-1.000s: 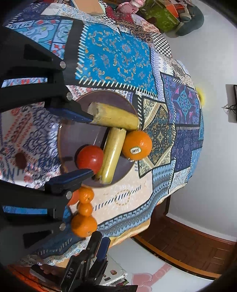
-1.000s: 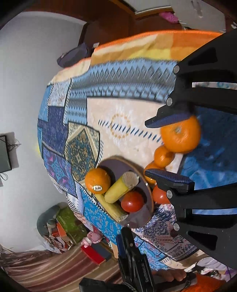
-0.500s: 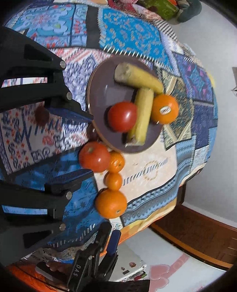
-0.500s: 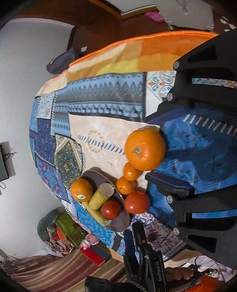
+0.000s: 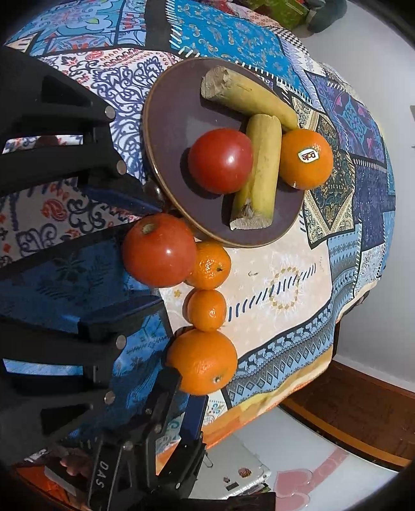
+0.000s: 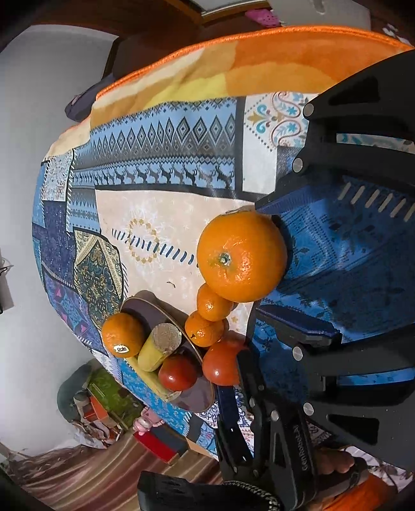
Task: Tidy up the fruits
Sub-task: 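Grasp another red tomato with the left tool while the right tool grasps another large orange, then carry the tomato with the left tool while the right tool carries the orange toward the plate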
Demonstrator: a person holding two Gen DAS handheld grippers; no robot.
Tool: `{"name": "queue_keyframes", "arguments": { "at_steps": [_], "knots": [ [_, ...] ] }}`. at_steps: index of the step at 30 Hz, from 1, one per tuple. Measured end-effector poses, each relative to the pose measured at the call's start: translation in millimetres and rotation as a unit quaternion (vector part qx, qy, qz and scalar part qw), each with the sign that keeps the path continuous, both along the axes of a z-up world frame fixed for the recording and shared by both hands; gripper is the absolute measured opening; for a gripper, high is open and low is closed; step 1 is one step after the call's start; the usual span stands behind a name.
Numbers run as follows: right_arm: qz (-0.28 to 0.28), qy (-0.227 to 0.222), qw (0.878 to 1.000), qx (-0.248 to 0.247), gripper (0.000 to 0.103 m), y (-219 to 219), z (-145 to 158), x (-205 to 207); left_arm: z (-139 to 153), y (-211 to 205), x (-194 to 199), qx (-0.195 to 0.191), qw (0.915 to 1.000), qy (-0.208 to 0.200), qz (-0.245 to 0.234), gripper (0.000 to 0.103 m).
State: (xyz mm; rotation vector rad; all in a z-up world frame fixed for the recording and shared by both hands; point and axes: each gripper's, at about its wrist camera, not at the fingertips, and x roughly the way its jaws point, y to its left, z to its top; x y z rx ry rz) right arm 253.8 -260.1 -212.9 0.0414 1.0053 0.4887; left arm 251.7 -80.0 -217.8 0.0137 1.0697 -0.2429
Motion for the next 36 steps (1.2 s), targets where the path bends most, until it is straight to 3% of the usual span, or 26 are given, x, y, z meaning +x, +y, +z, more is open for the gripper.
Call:
{"name": "queue_keyframes", "arguments": {
  "at_steps": [10,21,30,36],
  "knots": [
    [-0.003,0.01,1.0,0.003,0.064,2,-13,7,-4,-4,8,0.003,1.0,-0.005,0.005,0.052],
    [-0.014,0.007,1.0,0.003,0.062,1,-10,7,-6,-2,7,-0.008,0.9999,-0.002,0.009,0.048],
    [-0.023,-0.013,1.0,0.013,0.059,-1,5,2,17,7,-3,-0.034,0.9991,-0.022,0.014,0.048],
    [-0.018,-0.032,0.999,0.004,0.051,3,18,4,41,31,-8,-0.044,0.9972,-0.05,0.033,0.048]
  ]
}}
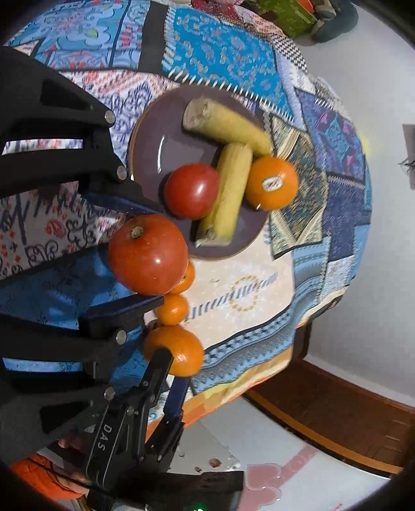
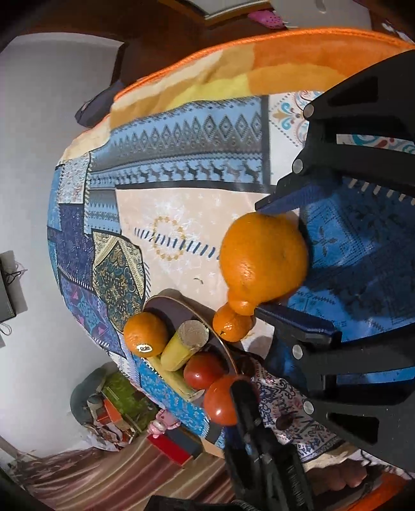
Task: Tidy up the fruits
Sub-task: 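Carry the tomato with the left tool while the right tool carries the orange toward the plate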
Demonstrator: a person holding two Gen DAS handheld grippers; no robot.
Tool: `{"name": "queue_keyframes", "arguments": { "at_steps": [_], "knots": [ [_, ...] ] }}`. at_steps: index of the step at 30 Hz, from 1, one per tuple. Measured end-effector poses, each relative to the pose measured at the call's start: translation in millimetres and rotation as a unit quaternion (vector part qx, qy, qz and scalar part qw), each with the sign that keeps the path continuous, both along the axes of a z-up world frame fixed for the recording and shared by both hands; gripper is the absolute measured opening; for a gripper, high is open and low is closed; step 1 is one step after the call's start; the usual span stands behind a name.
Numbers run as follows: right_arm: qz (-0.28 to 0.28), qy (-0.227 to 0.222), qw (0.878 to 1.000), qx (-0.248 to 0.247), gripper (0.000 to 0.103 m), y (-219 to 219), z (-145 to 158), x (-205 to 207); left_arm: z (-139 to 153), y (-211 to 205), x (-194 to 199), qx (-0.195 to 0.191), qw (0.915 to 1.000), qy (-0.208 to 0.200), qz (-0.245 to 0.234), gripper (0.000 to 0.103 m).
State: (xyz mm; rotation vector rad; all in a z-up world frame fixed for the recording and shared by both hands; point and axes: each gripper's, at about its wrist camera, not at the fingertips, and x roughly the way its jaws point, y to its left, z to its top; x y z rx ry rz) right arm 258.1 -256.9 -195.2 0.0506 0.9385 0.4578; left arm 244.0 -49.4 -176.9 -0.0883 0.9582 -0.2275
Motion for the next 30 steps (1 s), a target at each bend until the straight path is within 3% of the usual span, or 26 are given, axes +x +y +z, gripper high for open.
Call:
{"name": "queue_keyframes", "arguments": {
  "at_steps": [6,12,20,30],
  "knots": [
    [0.012,0.009,1.0,-0.009,0.052,4,-1,8,14,29,-1,0.0,0.9995,-0.015,0.028,0.048],
    [0.0,0.027,0.999,-0.031,0.065,13,-18,16,17,61,-2,0.006,0.9978,-0.017,0.063,0.048],
    [-0.01,0.038,0.999,-0.006,0.059,7,-29,23,2,76,2,0.021,0.9961,-0.008,0.086,0.048],
    [-0.006,-0.003,1.0,-0.008,0.058,10,-3,21,-20,80,21,0.011,0.9954,0.012,0.094,0.048]
  ]
}}
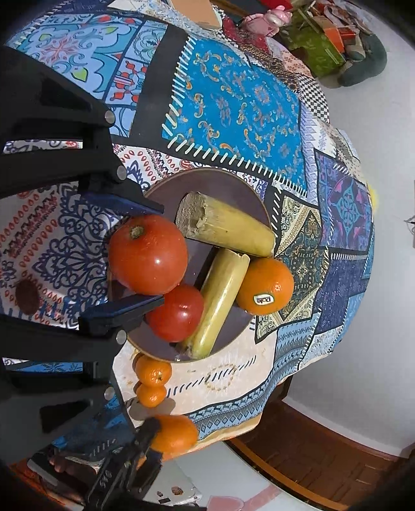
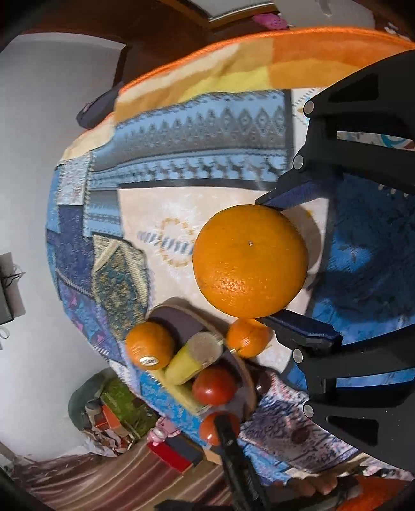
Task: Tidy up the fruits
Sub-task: 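Carry the tomato with the left tool while the right tool carries the orange toward the plate, then release the orange onto the plate with the right tool while the left tool releases the tomato there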
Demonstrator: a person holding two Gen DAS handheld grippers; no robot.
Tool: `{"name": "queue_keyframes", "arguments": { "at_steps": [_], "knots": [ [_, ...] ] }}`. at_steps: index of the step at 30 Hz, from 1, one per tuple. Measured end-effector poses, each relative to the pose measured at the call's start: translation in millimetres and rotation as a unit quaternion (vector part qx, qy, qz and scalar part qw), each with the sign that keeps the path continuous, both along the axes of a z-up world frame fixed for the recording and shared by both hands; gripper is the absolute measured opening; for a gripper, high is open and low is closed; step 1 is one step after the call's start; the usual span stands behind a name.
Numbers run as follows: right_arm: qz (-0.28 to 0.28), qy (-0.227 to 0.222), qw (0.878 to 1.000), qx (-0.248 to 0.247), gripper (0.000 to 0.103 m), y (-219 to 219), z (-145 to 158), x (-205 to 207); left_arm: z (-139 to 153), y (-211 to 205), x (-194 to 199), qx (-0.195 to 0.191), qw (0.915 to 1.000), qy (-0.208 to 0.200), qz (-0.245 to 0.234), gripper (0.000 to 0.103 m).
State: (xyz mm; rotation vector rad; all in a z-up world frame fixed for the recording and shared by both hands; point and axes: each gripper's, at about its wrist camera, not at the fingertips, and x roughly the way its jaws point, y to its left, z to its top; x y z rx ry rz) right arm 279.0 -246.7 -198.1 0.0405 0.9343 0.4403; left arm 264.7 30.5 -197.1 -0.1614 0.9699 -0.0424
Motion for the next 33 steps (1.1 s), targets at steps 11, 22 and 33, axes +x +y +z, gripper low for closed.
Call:
{"name": "queue_keyframes", "arguments": {
  "at_steps": [11,22,33],
  "knots": [
    [0.044,-0.028,0.998,0.019,0.058,52,25,20,-7,8,14,-0.009,0.9999,0.004,0.001,0.048],
    [0.101,-0.032,0.994,0.016,0.058,119,27,33,8,28,6,-0.04,0.999,-0.02,0.002,0.05],
    [0.123,-0.02,0.992,-0.006,0.058,159,16,40,14,57,-5,-0.039,0.9985,-0.035,0.015,0.05]
  ]
}}
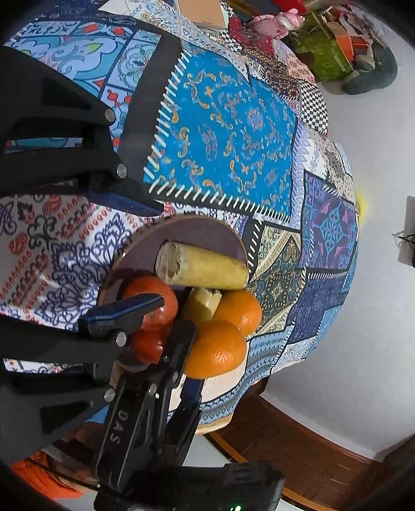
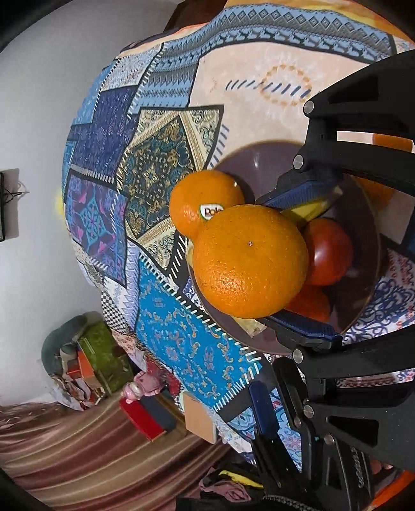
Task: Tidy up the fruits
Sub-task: 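Release the orange onto the plate with the right tool while the left tool releases the tomato there, then move the open right tool to a small mandarin on the quilt and grasp it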
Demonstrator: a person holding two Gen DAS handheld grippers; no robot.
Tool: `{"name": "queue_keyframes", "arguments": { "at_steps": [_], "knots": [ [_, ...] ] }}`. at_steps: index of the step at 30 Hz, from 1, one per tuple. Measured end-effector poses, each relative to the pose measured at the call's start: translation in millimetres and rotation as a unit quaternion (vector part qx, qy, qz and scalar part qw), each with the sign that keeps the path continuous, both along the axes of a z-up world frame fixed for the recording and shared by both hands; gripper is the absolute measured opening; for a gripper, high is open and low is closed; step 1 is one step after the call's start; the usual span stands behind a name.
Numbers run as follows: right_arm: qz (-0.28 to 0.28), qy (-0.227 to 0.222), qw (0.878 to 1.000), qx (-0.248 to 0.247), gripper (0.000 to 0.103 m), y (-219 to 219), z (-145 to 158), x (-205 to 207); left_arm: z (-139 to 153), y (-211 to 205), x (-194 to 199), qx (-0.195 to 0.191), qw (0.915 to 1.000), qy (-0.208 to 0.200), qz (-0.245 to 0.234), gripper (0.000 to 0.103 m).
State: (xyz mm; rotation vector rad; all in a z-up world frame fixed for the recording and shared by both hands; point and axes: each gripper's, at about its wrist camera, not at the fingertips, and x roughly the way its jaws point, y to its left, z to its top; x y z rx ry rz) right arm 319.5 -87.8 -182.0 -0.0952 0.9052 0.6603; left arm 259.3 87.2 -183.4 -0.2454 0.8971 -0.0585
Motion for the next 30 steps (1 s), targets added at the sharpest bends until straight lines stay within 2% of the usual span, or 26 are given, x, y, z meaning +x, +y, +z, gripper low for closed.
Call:
{"name": "queue_keyframes", "arguments": {
  "at_steps": [7,12,23,30],
  "knots": [
    [0.013,0.003,1.0,-0.016,0.061,8,0,0,-1,3,-3,0.0,1.0,0.0,0.002,0.05],
    [0.018,-0.022,0.999,-0.024,0.061,3,10,-14,4,-3,-8,0.005,1.0,-0.005,-0.005,0.05],
    [-0.031,-0.04,0.999,-0.012,0.061,-63,35,-40,27,-26,-29,0.018,0.9994,-0.018,-0.023,0.05],
    [-0.057,-0.028,0.998,-0.012,0.061,-102,29,-61,24,-48,-49,0.029,0.9986,-0.002,-0.043,0.05]
  ]
}}
